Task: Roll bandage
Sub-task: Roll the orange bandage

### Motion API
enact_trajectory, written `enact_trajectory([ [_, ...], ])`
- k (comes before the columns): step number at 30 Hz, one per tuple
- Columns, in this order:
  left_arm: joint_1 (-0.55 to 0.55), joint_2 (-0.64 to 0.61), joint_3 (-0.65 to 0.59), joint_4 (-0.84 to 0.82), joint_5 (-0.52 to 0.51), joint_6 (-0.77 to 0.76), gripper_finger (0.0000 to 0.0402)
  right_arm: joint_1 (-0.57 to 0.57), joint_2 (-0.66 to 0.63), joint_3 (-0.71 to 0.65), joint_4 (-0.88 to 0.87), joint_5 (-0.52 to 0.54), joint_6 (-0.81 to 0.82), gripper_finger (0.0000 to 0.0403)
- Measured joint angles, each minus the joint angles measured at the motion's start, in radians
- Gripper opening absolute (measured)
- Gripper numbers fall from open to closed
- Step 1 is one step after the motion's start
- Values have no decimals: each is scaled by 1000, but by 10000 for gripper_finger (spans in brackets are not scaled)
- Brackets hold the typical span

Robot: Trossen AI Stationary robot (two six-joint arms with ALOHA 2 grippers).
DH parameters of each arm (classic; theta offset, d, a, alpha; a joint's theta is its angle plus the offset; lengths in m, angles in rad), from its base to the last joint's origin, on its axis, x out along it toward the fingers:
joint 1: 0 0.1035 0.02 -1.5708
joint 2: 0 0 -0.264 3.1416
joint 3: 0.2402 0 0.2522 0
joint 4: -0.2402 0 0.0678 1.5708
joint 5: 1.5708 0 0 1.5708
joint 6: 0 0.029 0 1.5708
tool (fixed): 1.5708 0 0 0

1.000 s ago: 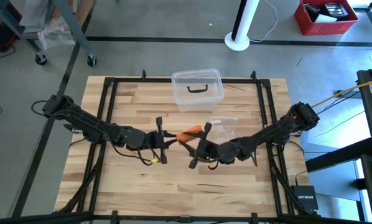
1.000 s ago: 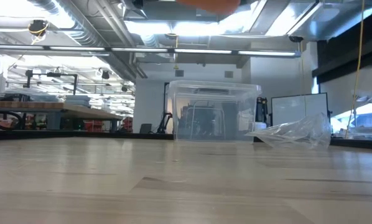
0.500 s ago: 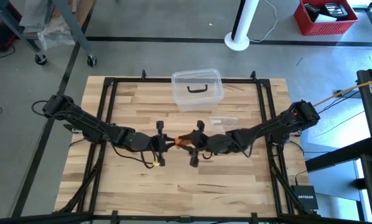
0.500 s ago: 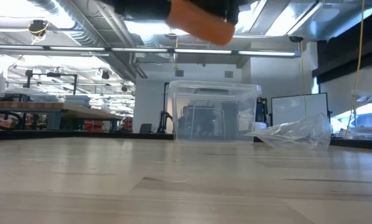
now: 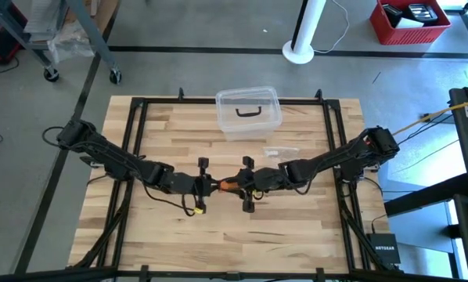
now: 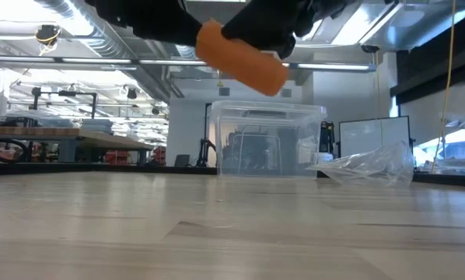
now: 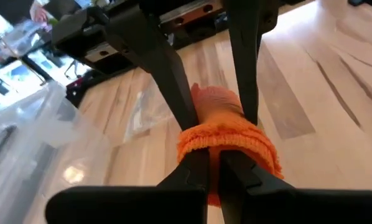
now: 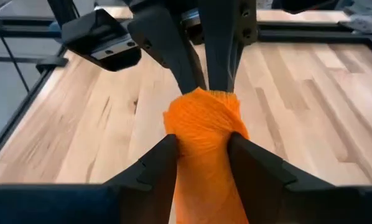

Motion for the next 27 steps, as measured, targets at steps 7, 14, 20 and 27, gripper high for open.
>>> enact_trajectory([
  [7,3,84,5,8,-10,-135,4,-6,12,-5,-34,-7,4,150],
  [14,0,200,5,58,-2,-153,4,-13,85,-3,-78,-113,5,150],
  [20,-5,278,5,82,-10,-226,4,-12,110,-3,-88,-116,7,150],
  [27,-2,296,5,79,-9,-299,4,-24,110,-2,-78,-118,10,150],
])
